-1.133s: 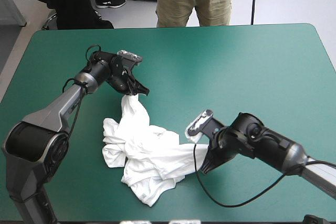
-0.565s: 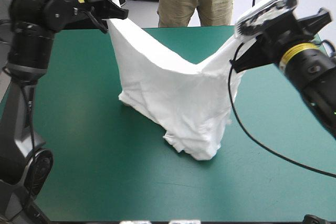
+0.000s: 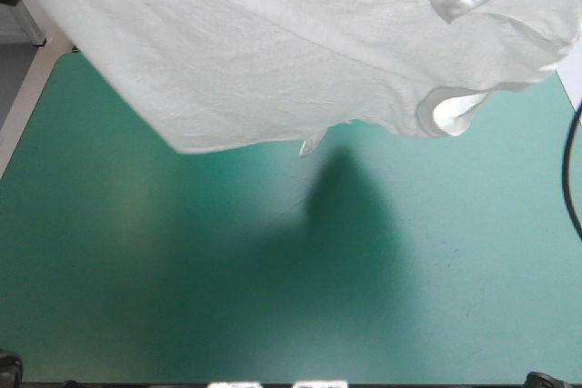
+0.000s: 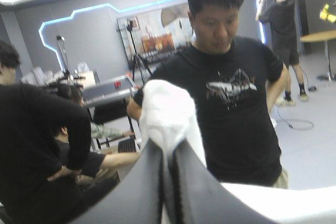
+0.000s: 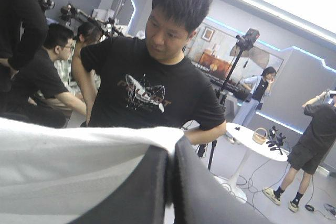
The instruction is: Fold the cloth
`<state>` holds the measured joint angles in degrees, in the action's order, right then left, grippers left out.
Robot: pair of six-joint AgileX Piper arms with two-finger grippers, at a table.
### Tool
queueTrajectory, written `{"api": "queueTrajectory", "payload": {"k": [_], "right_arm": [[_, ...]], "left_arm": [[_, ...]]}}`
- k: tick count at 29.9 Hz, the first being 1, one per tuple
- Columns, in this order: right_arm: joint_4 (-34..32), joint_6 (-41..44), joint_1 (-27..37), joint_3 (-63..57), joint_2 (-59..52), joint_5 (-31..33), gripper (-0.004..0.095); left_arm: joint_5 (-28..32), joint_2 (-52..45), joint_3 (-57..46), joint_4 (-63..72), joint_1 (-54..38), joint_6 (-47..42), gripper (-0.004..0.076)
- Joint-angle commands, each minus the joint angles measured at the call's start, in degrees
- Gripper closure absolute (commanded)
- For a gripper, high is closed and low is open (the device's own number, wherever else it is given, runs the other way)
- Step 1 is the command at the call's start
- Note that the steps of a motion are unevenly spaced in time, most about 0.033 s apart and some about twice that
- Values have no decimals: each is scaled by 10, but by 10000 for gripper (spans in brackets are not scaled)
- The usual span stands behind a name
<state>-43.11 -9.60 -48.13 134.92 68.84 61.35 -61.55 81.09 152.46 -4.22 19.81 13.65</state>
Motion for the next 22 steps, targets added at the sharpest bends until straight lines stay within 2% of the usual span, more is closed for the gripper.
{"api": "queueTrajectory", "payload": {"k": [1,7,11,14,16,19,22], "right_arm": [[-5,-28,1,43,-6,-41,925],[-8,-46,1,71,2,-31,925],[-21,-42,1,70,26,30,925],[-87,-24,1,69,64,89,925],[-120,-7,3,67,90,102,925],[-80,-15,29,53,115,102,925],[27,-19,117,13,135,102,925]], "left_arm": [[70,-33,8,-3,2,2,741],[48,-41,6,-3,2,2,741],[30,-32,-23,-28,2,-1,741],[30,-15,-66,-66,2,-5,741],[29,2,-102,-94,2,-28,741],[27,34,-155,-128,2,-49,741],[29,71,-201,-145,2,-63,741]]}}
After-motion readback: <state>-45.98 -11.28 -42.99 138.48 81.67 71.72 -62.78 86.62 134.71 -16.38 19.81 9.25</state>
